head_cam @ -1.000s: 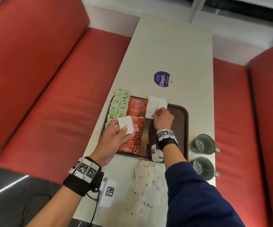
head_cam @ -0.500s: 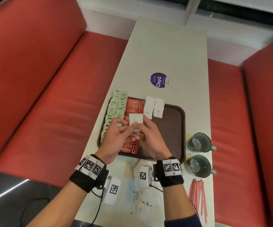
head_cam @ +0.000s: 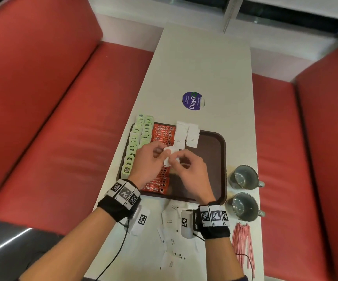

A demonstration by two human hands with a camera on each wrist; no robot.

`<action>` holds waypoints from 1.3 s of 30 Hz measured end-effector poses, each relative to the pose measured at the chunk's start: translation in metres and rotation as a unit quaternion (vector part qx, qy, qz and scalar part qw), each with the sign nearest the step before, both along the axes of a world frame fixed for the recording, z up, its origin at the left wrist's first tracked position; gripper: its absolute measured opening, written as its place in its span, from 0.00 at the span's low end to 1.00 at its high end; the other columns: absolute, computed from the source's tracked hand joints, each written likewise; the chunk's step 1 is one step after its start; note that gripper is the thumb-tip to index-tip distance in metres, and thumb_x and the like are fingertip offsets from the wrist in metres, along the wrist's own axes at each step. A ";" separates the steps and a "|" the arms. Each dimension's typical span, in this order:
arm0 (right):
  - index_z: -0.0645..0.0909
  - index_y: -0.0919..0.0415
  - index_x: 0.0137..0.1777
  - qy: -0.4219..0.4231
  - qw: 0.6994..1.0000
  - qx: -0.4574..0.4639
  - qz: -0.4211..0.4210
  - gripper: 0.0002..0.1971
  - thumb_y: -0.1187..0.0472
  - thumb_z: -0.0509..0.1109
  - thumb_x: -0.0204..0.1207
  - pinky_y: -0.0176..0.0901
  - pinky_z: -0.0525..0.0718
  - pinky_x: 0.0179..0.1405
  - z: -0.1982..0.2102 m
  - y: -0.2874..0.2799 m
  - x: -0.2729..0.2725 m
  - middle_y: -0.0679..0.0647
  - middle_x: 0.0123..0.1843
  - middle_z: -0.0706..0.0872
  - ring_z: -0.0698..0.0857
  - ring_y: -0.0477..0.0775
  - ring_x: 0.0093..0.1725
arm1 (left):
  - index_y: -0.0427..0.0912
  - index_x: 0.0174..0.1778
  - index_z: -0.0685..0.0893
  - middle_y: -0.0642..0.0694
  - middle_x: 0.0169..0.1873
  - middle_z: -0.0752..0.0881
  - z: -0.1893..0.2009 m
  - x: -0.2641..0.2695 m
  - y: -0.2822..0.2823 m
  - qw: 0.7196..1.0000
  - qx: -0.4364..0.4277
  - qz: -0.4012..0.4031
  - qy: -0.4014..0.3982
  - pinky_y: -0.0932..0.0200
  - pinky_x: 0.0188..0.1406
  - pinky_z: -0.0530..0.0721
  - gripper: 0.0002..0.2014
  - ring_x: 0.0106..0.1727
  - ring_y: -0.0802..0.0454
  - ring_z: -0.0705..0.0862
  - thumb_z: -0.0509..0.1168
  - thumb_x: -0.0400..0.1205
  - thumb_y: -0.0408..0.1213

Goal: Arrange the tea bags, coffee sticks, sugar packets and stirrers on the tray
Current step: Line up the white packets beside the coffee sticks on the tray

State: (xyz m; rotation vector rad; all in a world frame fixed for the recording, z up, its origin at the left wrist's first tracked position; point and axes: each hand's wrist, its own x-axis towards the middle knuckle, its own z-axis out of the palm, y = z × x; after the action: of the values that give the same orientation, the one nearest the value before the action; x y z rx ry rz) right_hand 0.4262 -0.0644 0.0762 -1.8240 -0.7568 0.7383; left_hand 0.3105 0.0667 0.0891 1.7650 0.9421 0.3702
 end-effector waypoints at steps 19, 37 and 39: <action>0.92 0.56 0.60 -0.043 0.965 -0.199 -0.163 0.08 0.56 0.82 0.84 0.44 0.84 0.62 -0.091 0.038 0.144 0.51 0.51 0.94 0.91 0.51 0.53 | 0.42 0.83 0.74 0.40 0.83 0.73 -0.083 0.075 -0.004 0.823 0.397 -0.257 0.314 0.38 0.72 0.76 0.27 0.78 0.36 0.71 0.61 0.91 0.53; 0.84 0.59 0.69 -0.109 0.959 -0.208 -0.160 0.24 0.52 0.86 0.79 0.50 0.85 0.66 -0.116 0.055 0.138 0.56 0.63 0.89 0.87 0.55 0.63 | 0.43 0.90 0.66 0.41 0.90 0.64 -0.100 0.081 -0.004 0.802 0.388 -0.282 0.356 0.37 0.72 0.72 0.32 0.81 0.34 0.67 0.57 0.92 0.57; 0.84 0.60 0.71 -0.112 0.958 -0.214 -0.157 0.25 0.53 0.86 0.79 0.51 0.84 0.68 -0.119 0.057 0.138 0.57 0.65 0.89 0.87 0.57 0.66 | 0.44 0.90 0.66 0.40 0.91 0.63 -0.100 0.081 -0.004 0.806 0.384 -0.280 0.353 0.37 0.73 0.72 0.32 0.81 0.34 0.67 0.57 0.92 0.57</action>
State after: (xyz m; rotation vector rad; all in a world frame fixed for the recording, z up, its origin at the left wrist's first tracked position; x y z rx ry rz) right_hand 0.5645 -0.0078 -0.0427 -2.3846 -0.4477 0.5158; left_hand 0.3913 0.0628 -0.0113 2.9382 0.7254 -0.4024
